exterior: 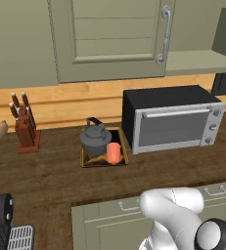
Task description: Pick the kettle from the counter and place it on the tray. Then pick the mug from the cabinet and place it on the tray. Then close the cabinet doors.
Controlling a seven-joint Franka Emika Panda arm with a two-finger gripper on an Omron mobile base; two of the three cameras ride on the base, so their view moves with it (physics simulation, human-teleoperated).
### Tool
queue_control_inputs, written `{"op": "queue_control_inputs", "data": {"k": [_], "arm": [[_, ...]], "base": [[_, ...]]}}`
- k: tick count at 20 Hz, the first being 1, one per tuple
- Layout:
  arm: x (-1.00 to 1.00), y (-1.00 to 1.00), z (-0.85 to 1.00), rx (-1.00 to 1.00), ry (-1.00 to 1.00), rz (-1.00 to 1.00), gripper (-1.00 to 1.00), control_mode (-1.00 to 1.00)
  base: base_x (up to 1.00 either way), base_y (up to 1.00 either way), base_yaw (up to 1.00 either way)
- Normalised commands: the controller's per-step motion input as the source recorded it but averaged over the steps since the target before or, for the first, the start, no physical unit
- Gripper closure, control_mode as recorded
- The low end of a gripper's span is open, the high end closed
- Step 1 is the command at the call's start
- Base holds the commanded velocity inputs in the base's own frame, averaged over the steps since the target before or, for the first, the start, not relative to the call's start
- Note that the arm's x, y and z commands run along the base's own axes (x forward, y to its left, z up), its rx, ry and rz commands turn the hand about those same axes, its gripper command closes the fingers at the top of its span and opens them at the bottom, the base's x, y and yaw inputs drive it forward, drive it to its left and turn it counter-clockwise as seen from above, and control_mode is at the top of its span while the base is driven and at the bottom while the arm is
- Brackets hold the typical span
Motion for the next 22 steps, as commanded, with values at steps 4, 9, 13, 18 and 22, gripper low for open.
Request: {"op": "queue_control_inputs", "data": {"k": [4, 9, 13, 18, 22], "arm": [[0.75, 0.66, 0.00, 0.00, 0.06, 0.18, -1.00, -1.00], [0.91, 0.61, 0.00, 0.00, 0.03, 0.10, -1.00, -1.00], [1.00, 0.49, -0.02, 0.00, 0.04, 0.00, -1.00, -1.00], [1.00, 0.34, -0.04, 0.00, 0.02, 0.00, -1.00, -1.00], [1.00, 0.15, -0.06, 0.01, 0.07, 0.00, -1.00, -1.00]], "base": [[0.00, 0.00, 0.00], [0.00, 0.00, 0.00], [0.00, 0.00, 0.00], [0.00, 0.00, 0.00], [0.00, 0.00, 0.00]]}}
